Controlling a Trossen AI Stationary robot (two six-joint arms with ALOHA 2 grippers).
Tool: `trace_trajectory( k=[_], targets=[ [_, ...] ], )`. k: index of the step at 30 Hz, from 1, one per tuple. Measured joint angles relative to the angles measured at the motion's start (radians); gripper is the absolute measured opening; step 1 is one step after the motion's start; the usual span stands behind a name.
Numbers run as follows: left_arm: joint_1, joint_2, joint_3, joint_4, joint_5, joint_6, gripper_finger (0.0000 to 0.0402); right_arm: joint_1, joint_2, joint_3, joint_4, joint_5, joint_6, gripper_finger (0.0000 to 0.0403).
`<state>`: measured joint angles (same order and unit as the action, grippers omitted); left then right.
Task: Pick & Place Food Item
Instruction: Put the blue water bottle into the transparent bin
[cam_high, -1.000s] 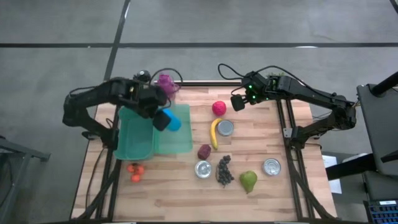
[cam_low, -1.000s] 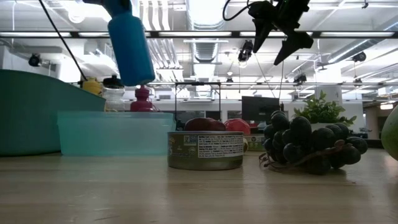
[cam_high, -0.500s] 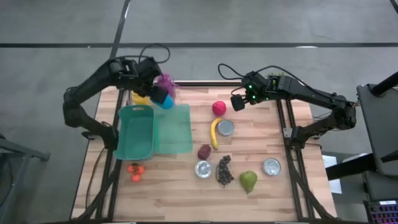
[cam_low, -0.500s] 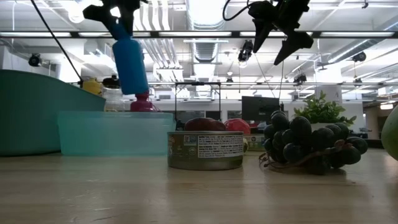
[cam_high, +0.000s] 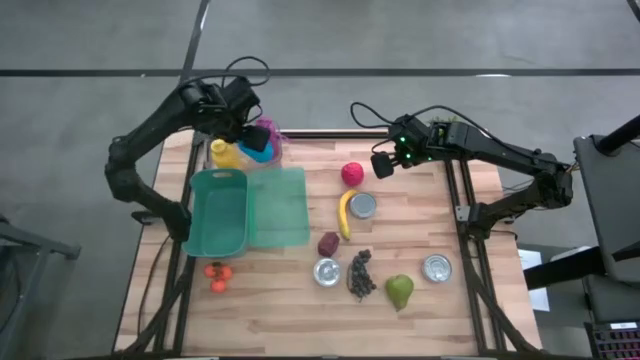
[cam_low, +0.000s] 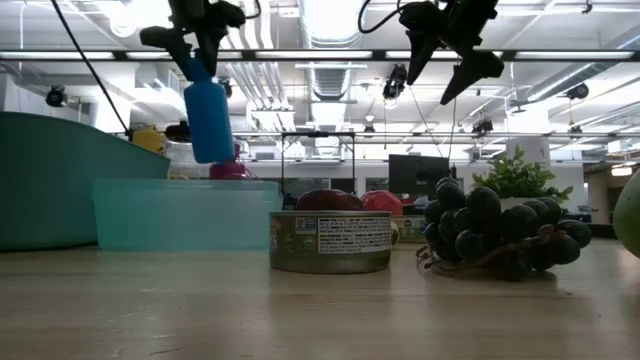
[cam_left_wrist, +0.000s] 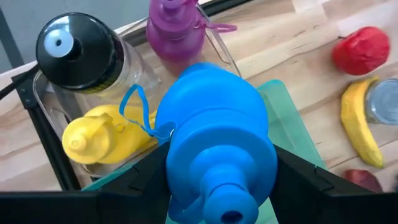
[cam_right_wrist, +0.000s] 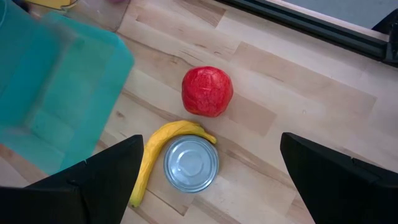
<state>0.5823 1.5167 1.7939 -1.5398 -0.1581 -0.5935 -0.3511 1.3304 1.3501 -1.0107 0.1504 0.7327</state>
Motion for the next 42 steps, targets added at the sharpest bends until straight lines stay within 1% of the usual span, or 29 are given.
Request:
trace_trajectory(
  k=[5, 10, 23, 30, 42],
  targets=[
    [0.020, 0.043, 0.000, 0.006, 0.003, 0.022, 0.0212, 0.000, 0.000, 0.000, 0.000, 0.000, 0.000, 0.0378],
    [0.056, 0.083, 0.000, 0.006, 0.061, 0.069, 0.0212, 0.000, 0.000, 0.000, 0.000, 0.000, 0.000, 0.0378],
    [0.133, 0.157, 0.000, 0.032, 0.142, 0.155, 0.0212, 0.000, 0.000, 0.000, 0.000, 0.000, 0.000, 0.0378],
    [0.158, 0.195, 0.000, 0.042, 0.155, 0.181, 0.0212, 0.000, 0.000, 0.000, 0.000, 0.000, 0.000, 0.0378],
    [0.159, 0.305, 0.000, 0.058, 0.163, 0.225, 0.0212, 0.000, 0.000, 0.000, 0.000, 0.000, 0.000, 0.0378]
  ],
)
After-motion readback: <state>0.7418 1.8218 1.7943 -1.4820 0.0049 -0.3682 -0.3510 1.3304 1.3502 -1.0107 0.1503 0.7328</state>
